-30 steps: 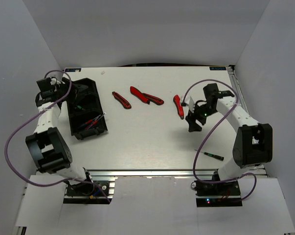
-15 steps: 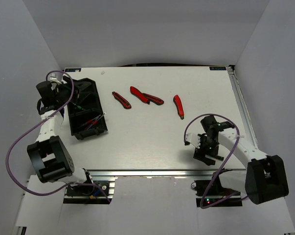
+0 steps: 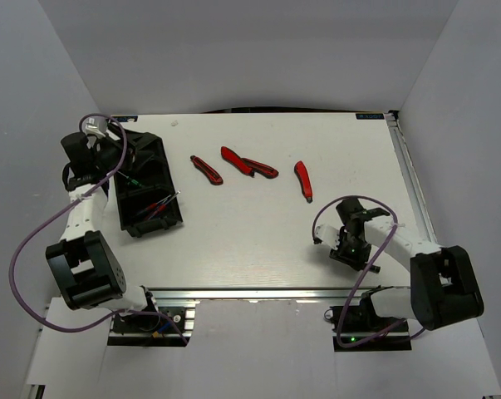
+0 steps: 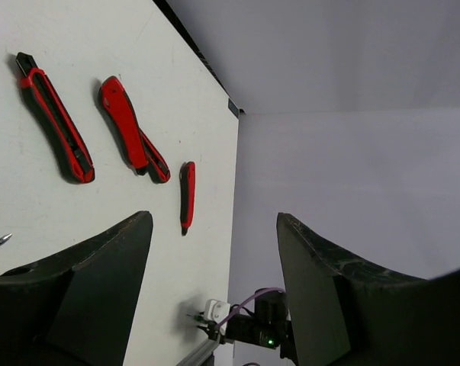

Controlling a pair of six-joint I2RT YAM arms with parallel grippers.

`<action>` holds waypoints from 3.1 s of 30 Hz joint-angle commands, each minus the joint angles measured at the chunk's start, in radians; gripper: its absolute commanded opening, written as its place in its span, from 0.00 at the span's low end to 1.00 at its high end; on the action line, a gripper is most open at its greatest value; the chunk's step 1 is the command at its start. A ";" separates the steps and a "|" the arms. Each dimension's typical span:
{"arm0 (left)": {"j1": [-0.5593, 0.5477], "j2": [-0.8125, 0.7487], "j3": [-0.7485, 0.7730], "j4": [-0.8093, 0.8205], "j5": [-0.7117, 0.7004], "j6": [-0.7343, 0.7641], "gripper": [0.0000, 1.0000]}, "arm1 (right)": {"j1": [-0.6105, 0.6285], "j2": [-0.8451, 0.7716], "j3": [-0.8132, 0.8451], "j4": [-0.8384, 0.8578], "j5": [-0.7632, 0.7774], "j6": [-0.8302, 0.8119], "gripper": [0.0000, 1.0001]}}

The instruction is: Sort the tools into containers

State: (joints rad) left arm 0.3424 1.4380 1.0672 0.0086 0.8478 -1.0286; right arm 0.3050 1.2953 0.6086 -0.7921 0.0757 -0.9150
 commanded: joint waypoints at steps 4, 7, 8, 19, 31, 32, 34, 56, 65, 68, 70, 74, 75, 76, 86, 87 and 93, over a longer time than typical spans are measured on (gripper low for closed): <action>-0.049 -0.018 0.037 0.007 0.039 0.041 0.77 | 0.000 0.078 -0.021 0.082 -0.066 0.002 0.08; -0.106 -0.002 0.063 0.007 0.050 0.062 0.77 | 0.000 0.098 0.031 0.079 -0.132 0.007 0.00; -0.126 0.008 0.071 0.011 0.059 0.071 0.77 | 0.002 0.110 0.052 0.070 -0.148 0.010 0.00; -0.491 0.101 0.097 0.082 0.001 0.093 0.77 | 0.000 0.344 0.629 -0.047 -0.579 0.235 0.00; -0.651 0.223 0.189 0.093 -0.064 0.102 0.77 | -0.009 0.545 1.039 -0.044 -0.913 0.557 0.00; -0.657 0.228 0.195 0.094 -0.067 0.102 0.77 | -0.009 0.555 1.049 -0.024 -0.921 0.579 0.00; -0.675 0.248 0.218 0.094 -0.075 0.105 0.76 | -0.009 0.561 1.066 -0.010 -0.935 0.625 0.00; -0.790 0.423 0.379 0.093 -0.055 0.121 0.58 | 0.031 0.561 1.074 0.087 -1.027 0.762 0.00; -0.801 0.463 0.401 0.117 0.003 0.108 0.07 | 0.032 0.559 1.065 0.085 -1.025 0.752 0.00; -0.801 0.463 0.398 0.117 0.002 0.108 0.00 | 0.031 0.559 1.062 0.082 -1.030 0.739 0.04; -0.801 0.458 0.401 0.102 -0.007 0.122 0.00 | 0.032 0.556 1.060 0.074 -1.033 0.719 0.24; -0.800 0.449 0.433 0.016 -0.042 0.186 0.00 | 0.031 0.547 1.063 0.057 -1.025 0.676 0.87; -0.796 0.446 0.456 -0.051 -0.053 0.241 0.00 | 0.032 0.544 1.062 0.054 -1.022 0.665 0.89; -0.787 0.444 0.468 -0.085 -0.079 0.258 0.00 | 0.032 0.538 1.059 0.051 -1.013 0.644 0.89; -0.507 0.335 0.504 -0.545 -0.317 0.489 0.00 | 0.003 0.460 0.976 -0.058 -1.064 0.308 0.89; -0.426 0.296 0.485 -0.577 -0.354 0.490 0.00 | -0.003 0.454 0.965 -0.056 -1.077 0.298 0.89; -0.111 0.165 0.359 -0.619 -0.524 0.461 0.00 | -0.049 0.433 0.889 -0.032 -1.131 0.291 0.89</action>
State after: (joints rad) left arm 0.1413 1.7248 1.4578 -0.5327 0.4561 -0.5838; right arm 0.2764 1.7596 1.5238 -0.8158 -0.9886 -0.5739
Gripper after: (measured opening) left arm 0.023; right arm 0.895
